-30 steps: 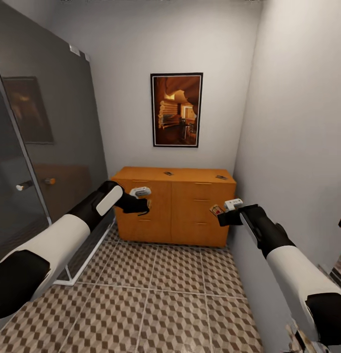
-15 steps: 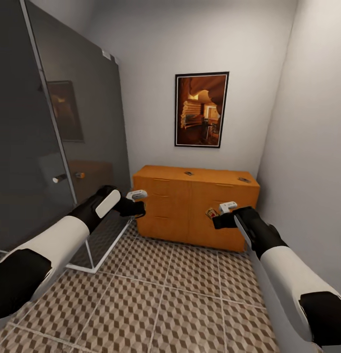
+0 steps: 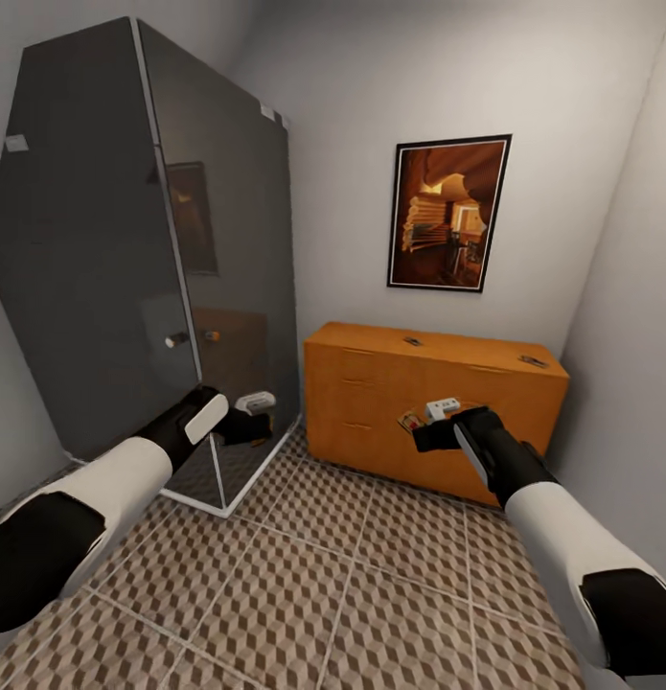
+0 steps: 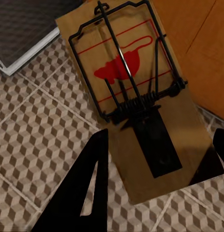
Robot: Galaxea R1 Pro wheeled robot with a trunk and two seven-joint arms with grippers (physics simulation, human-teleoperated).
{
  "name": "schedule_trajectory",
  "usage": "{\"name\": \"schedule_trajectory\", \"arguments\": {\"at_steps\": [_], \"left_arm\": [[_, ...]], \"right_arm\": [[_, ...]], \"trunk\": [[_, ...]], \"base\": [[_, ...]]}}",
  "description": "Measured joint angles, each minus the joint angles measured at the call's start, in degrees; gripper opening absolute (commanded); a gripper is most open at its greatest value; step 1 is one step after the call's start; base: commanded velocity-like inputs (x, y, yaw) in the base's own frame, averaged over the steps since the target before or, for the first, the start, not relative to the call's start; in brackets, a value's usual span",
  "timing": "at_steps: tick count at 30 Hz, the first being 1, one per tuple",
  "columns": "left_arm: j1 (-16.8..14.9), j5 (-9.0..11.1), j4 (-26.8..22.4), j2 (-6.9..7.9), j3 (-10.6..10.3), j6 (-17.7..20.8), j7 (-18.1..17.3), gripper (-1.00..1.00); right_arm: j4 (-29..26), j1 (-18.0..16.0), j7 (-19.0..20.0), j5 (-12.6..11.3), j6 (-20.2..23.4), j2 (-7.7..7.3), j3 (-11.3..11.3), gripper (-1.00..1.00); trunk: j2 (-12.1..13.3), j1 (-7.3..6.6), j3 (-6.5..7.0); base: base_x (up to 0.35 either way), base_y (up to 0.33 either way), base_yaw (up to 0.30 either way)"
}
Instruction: Take the four mousetraps from the cabinet in the bathroom and place them on the bathroom floor. Make sure all four end up on the same floor surface, and ensure that at least two of them are either under or directly next to the same bathroom sink.
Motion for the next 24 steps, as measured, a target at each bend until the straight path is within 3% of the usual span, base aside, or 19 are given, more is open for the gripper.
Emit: {"name": "schedule_trajectory", "arguments": {"at_steps": [4, 7, 9, 10, 11, 12, 16, 19, 21, 24], "left_arm": [[3.1, 0.0, 1.8, 0.05, 0.0, -3.5, 0.0, -1.00], [6.3, 0.0, 4.9, -0.02, -0.1, -8.0, -0.1, -1.00], [8.4, 0.0, 7.6, -0.06, -0.1, -11.4, -0.2, -1.00], [9.4, 0.0, 9.0, -0.08, -0.1, -13.1, -0.4, -1.00], [11.7, 0.2, 12.0, -0.16, -0.1, -17.0, -1.6, -1.00], [14.5, 0.3, 13.3, -0.30, -0.3, -19.2, -2.3, -1.00], [19.3, 0.4, 14.9, -0.56, -0.2, -24.8, -3.0, -1.00], [22.7, 0.4, 15.1, -0.72, -0.1, -28.0, -3.1, -1.00], [25.5, 0.5, 16.1, -2.96, -0.1, -32.1, -3.1, -1.00], [26.3, 0.3, 18.8, -5.62, 0.1, -35.1, -3.1, -1.00]], "right_arm": [[3.7, 0.0, -0.1, 0.0, -0.1, 0.53, 0.1, -1.00], [10.4, 0.0, -1.0, 0.8, -2.6, 4.31, 0.3, -1.00], [16.5, 0.0, -3.7, 2.6, -7.1, 7.39, 0.2, -1.00], [20.1, 0.0, -5.8, 3.7, -10.0, 8.82, 0.3, -1.00], [27.4, 0.0, -12.5, 5.2, -17.4, 12.14, 0.2, -1.00], [33.6, 0.1, -15.9, 5.3, -20.3, 13.67, 0.0, -1.00], [39.5, 0.1, -19.2, 5.2, -22.5, 14.25, -0.1, -1.00], [40.5, 1.6, -19.5, 3.4, -22.9, 14.24, -0.2, -1.00], [40.7, 6.1, -19.6, 2.8, -23.2, 14.24, -0.2, -1.00], [40.7, 8.0, -19.6, 2.8, -23.7, 14.25, -0.2, -1.00]], "trunk": [[0.0, 0.00, -0.01], [0.0, 0.00, -0.01], [0.0, 0.01, -0.02], [0.0, 0.01, -0.02], [0.0, -0.01, 0.01], [0.0, 0.01, -0.03], [0.0, 0.00, -0.01], [0.0, 0.00, -0.01], [0.0, 0.00, -0.02], [0.0, 0.00, -0.01]], "base": [[0.000, 0.000, 0.300], [0.000, 0.000, 0.300], [0.000, 0.000, 0.300], [0.000, 0.000, 0.300], [0.000, 0.000, 0.300], [0.000, 0.000, 0.300], [0.000, 0.000, 0.300], [0.000, 0.000, 0.300], [0.000, 0.000, 0.300], [0.000, 0.000, 0.300]]}}
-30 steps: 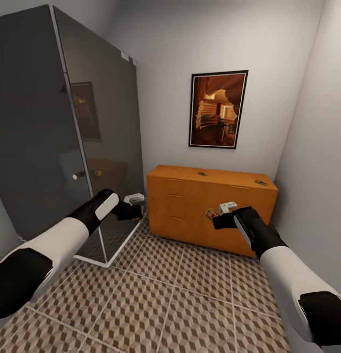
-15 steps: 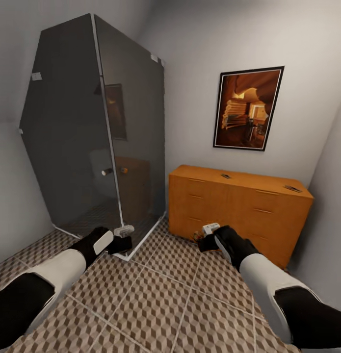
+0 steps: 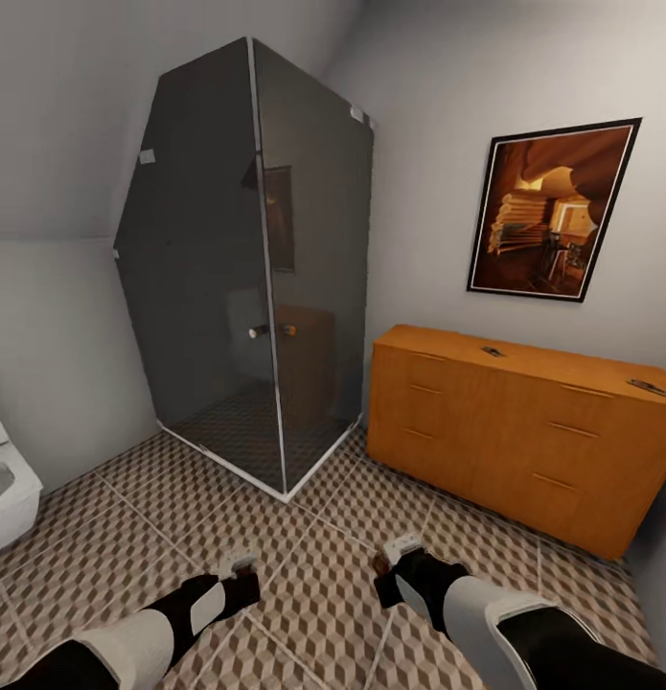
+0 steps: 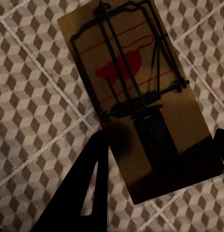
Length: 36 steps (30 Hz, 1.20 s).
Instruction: Take the four mousetraps from the cabinet in the bathroom and place them on the bathroom floor. Make sure all four end up on the same floor surface, and ensure that at least two of them are either under or directly next to the same bathroom sink.
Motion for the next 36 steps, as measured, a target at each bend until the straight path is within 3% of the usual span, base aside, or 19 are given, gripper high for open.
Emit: {"name": "schedule_trajectory", "arguments": {"at_steps": [4, 8, 12, 19, 36], "left_arm": [[2.0, -0.1, 2.8, -1.64, 0.2, -3.4, 0.0, -1.00], [5.2, 0.3, 3.2, -1.79, 0.2, -6.6, 0.0, -1.00], [6.4, 0.3, 3.2, -1.97, 0.2, -8.5, 0.0, -1.00], [6.5, -0.4, 2.9, -2.37, 0.2, -8.8, 0.0, -1.00], [6.5, -0.5, 2.8, -2.42, 0.2, -8.7, 0.0, -1.00]], "right_arm": [[0.0, 2.4, 0.0, -0.2, -2.1, 0.00, 0.0, -1.00], [0.0, 5.6, -0.4, 0.0, -3.1, -0.01, 0.0, -1.00], [0.0, 8.5, -0.8, 0.4, -4.5, 0.00, 0.0, -1.00], [-0.1, 8.9, -1.5, 0.4, -6.4, 0.00, 0.0, -1.00], [-0.1, 9.0, -1.2, 0.4, -5.8, 0.00, 0.2, -1.00]], "trunk": [[0.0, 0.00, -0.01], [0.0, 0.00, -0.02], [0.0, 0.00, 0.00], [0.0, 0.00, 0.00], [0.0, 0.00, 0.00]], "base": [[0.000, 0.000, 0.300], [0.000, 0.000, 0.300], [0.000, 0.000, 0.300], [0.000, 0.000, 0.300], [0.000, 0.000, 0.225]]}}
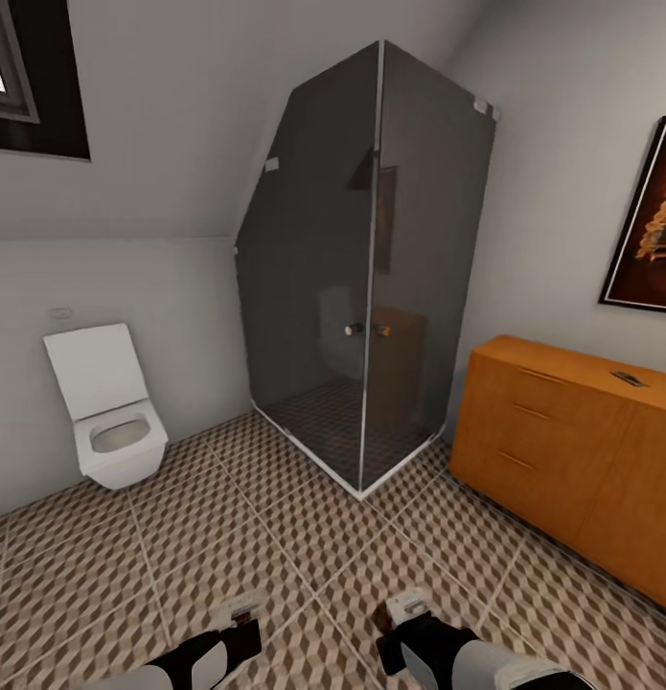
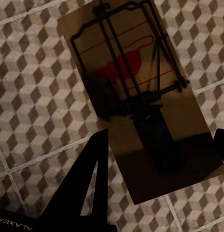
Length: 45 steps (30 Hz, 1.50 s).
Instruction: Take the four mousetraps from the cabinet in the bathroom and place them on the bathroom floor. Make sure all four end up on the same floor surface, and ensure that at least two of them are either under or directly next to the same bathroom sink.
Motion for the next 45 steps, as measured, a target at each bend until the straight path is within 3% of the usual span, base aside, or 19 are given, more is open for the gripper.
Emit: {"name": "schedule_trajectory", "arguments": {"at_steps": [45], "left_arm": [[0.0, 0.0, 0.0, 0.09, 0.0, 0.0, 0.5, -1.00]], "right_arm": [[0.0, 0.0, -0.4, -0.1, -0.6, 0.00, 0.1, -1.00]], "trunk": [[0.0, 0.00, 0.00]], "base": [[0.000, 0.000, 0.300]]}}
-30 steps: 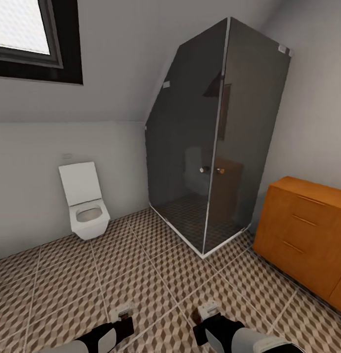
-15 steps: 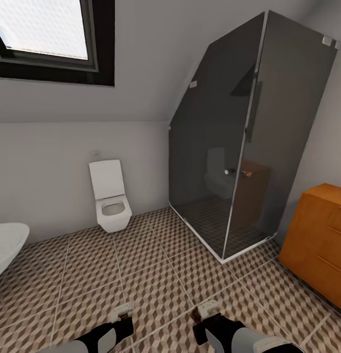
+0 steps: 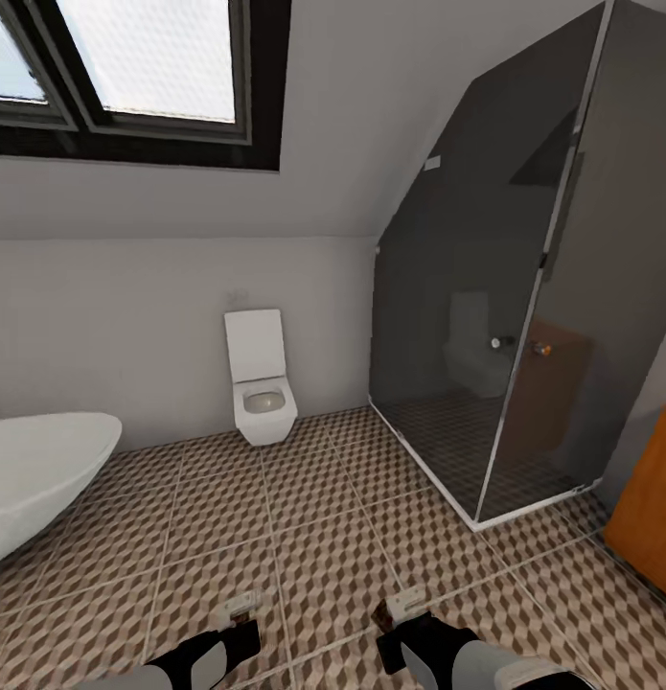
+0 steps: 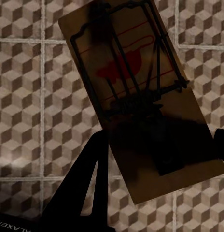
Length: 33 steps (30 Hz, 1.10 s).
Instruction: Take the four mousetraps from the cabinet in the bathroom and place them on the bathroom floor. Make sure all four end up on the same floor surface, and ensure that at least two of them are either under or directly next to the same bathroom sink.
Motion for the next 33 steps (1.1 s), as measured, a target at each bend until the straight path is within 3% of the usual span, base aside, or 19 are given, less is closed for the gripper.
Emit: {"name": "schedule_trajectory", "arguments": {"at_steps": [26, 33], "left_arm": [[0.0, 0.0, 0.0, 0.00, 0.0, 0.1, 0.3, -1.00], [0.0, 0.0, 0.0, 0.00, 0.0, 0.1, 0.3, -1.00]], "right_arm": [[0.1, 0.0, -1.5, 0.0, -0.9, 0.00, 0.0, -1.00], [0.1, 0.0, -1.1, -0.2, -0.8, 0.00, -0.1, -1.00]], "trunk": [[0.0, 0.00, 0.00], [0.0, 0.00, 0.00]], "base": [[0.000, 0.000, 0.299], [0.000, 0.000, 0.117]]}}
